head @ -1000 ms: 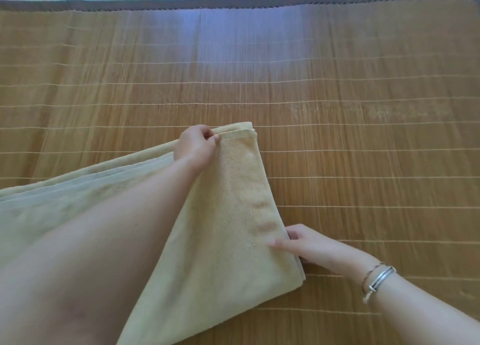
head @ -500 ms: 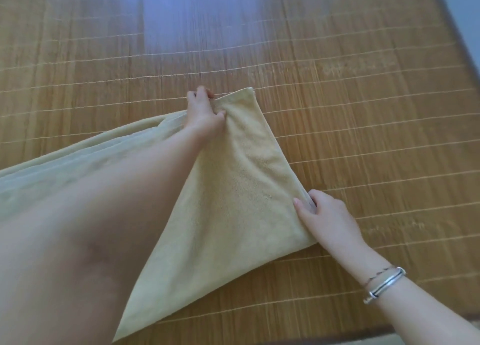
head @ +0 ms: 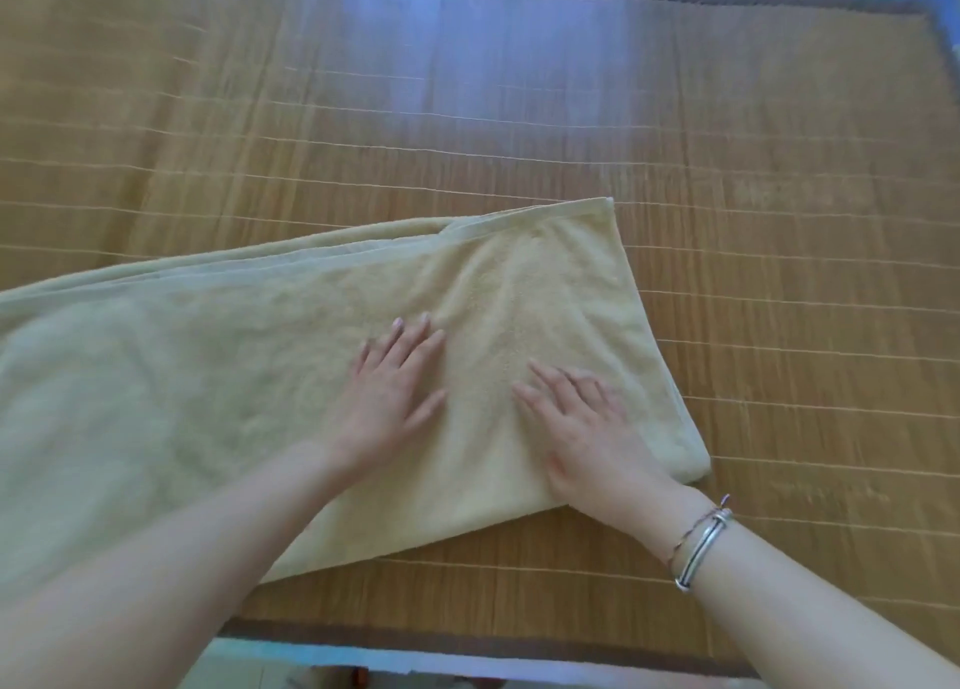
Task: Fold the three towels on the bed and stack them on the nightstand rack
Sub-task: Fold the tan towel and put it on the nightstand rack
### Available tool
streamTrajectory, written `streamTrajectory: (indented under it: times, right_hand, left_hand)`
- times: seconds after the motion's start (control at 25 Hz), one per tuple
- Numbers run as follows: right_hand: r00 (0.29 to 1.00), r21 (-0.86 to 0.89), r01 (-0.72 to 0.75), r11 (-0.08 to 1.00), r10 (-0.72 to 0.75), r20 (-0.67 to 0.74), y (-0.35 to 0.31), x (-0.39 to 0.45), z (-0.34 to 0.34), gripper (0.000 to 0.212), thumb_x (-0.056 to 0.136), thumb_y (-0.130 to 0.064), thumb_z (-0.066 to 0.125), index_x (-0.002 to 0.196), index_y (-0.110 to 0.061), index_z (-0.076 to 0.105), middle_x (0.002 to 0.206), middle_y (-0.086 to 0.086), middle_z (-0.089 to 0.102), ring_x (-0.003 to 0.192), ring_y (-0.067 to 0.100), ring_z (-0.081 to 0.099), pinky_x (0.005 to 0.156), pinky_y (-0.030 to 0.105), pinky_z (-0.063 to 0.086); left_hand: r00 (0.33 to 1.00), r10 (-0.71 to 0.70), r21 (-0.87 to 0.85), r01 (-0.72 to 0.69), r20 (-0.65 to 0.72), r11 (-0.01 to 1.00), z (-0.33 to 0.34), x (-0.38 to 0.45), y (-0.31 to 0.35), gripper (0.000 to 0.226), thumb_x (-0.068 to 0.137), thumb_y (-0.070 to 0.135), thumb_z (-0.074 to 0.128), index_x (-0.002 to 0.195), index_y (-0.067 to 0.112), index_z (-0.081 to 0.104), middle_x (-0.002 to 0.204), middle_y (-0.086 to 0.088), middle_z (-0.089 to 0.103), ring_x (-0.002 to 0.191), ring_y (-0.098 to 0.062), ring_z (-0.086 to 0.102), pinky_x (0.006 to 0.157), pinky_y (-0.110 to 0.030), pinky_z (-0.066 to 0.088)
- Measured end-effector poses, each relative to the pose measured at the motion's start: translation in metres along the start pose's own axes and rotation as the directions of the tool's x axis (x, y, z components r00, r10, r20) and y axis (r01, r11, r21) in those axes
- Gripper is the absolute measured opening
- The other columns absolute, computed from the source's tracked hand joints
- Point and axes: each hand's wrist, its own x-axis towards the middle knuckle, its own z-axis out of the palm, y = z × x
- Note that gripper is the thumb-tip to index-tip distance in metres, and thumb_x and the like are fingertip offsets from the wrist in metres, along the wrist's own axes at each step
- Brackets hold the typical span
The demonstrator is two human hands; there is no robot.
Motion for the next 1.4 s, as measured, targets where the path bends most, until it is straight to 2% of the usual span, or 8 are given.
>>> streamTrajectory:
  times: [0.16, 0.32, 0.64, 0.72, 0.84, 1.0, 1.2, 1.4]
  right_hand:
    - [0.946, -0.041, 0.143, 0.989, -0.125, 0.299, -0.051, -0.002, 0.020, 0.098, 0.077, -0.028, 0.051, 0.150, -0.032, -0.014, 0.156, 0.008, -0.029, 0.143, 0.024, -0.028, 0.115, 0.058, -0.007]
    - [0.949, -0.263, 0.086, 0.961, 0.001, 0.314, -0.061, 0.000, 0.031, 0.112, 0.080, -0.009, 0.055, 0.140, -0.035, -0.035, 0.149, 0.009, -0.043, 0.140, 0.026, -0.033, 0.112, 0.065, 0.003]
    - [0.989, -0.242, -0.008, 0.970, 0.044, 0.144, -0.082, -0.010, 0.032, 0.083, 0.089, 0.002, 0.040, 0.151, -0.027, -0.006, 0.161, 0.009, -0.007, 0.148, 0.024, -0.007, 0.119, 0.044, 0.009]
    - [0.987, -0.146, -0.022, 0.989, 0.045, 0.157, -0.087, -0.010, 0.018, 0.074, 0.088, 0.001, 0.040, 0.152, -0.028, 0.016, 0.160, 0.001, 0.013, 0.148, 0.016, 0.009, 0.118, 0.033, 0.017]
    - [0.913, -0.035, -0.199, 0.979, 0.198, 0.356, -0.102, 0.000, -0.027, 0.048, 0.086, -0.004, 0.041, 0.124, -0.026, 0.059, 0.125, 0.002, 0.063, 0.112, 0.018, 0.058, 0.090, 0.031, 0.047]
    - [0.744, -0.031, -0.343, 0.939, 0.292, 0.601, -0.112, 0.027, -0.071, 0.030, 0.089, -0.005, 0.039, 0.111, -0.006, 0.060, 0.103, 0.008, 0.063, 0.089, 0.021, 0.058, 0.070, 0.032, 0.045]
    - [0.925, -0.145, -0.370, 0.918, 0.378, 0.030, -0.081, 0.093, -0.072, 0.015, 0.084, -0.012, 0.048, 0.089, -0.018, 0.061, 0.086, 0.003, 0.063, 0.076, 0.022, 0.054, 0.060, 0.032, 0.041]
    - [0.899, -0.270, -0.436, 0.858, 0.406, -0.164, -0.053, 0.120, -0.027, 0.034, 0.090, -0.015, 0.047, 0.124, -0.012, 0.046, 0.128, 0.013, 0.054, 0.118, 0.032, 0.046, 0.099, 0.045, 0.037]
  left_hand:
    - [0.989, -0.125, 0.110, 0.116, 0.080, 0.987, 0.011, -0.105, -0.069, 0.088, 0.073, 0.083, 0.014, 0.147, 0.045, -0.015, 0.155, 0.019, -0.026, 0.144, -0.017, -0.024, 0.116, -0.052, -0.003]
    - [0.980, -0.118, 0.234, 0.080, 0.157, 0.969, 0.011, -0.175, -0.113, 0.095, 0.073, 0.088, 0.026, 0.147, 0.044, -0.016, 0.158, 0.012, -0.019, 0.146, -0.027, -0.018, 0.113, -0.064, 0.005]
    - [0.962, -0.194, 0.288, 0.134, 0.191, 0.948, -0.008, -0.183, -0.128, 0.112, 0.078, -0.003, 0.051, 0.141, 0.043, -0.030, 0.151, 0.013, -0.036, 0.143, -0.021, -0.026, 0.115, -0.058, 0.006]
    - [0.944, -0.255, 0.244, 0.203, 0.210, 0.948, -0.022, -0.185, -0.130, 0.106, 0.078, -0.005, 0.052, 0.149, 0.040, -0.013, 0.157, 0.013, -0.021, 0.148, -0.018, -0.011, 0.116, -0.051, 0.015]
    - [0.915, -0.348, 0.046, 0.346, 0.204, 0.937, -0.064, -0.182, -0.133, 0.060, 0.074, 0.002, 0.051, 0.125, 0.033, 0.059, 0.127, 0.005, 0.061, 0.118, -0.019, 0.054, 0.088, -0.035, 0.049]
    - [0.815, -0.448, -0.033, 0.493, 0.368, 0.869, -0.119, -0.162, -0.144, 0.020, 0.081, 0.012, 0.050, 0.078, 0.026, 0.065, 0.076, 0.001, 0.063, 0.073, -0.015, 0.058, 0.056, -0.028, 0.041]
    - [0.877, -0.456, 0.112, 0.473, -0.151, 0.874, -0.145, -0.096, -0.181, 0.005, 0.081, 0.022, 0.056, 0.081, 0.020, 0.060, 0.084, 0.000, 0.063, 0.086, -0.025, 0.057, 0.066, -0.034, 0.041]
    - [0.804, -0.534, 0.096, 0.573, -0.262, 0.814, -0.094, -0.063, -0.194, 0.050, 0.096, 0.027, 0.047, 0.144, 0.022, 0.034, 0.155, -0.008, 0.025, 0.144, -0.035, 0.015, 0.115, -0.059, 0.011]
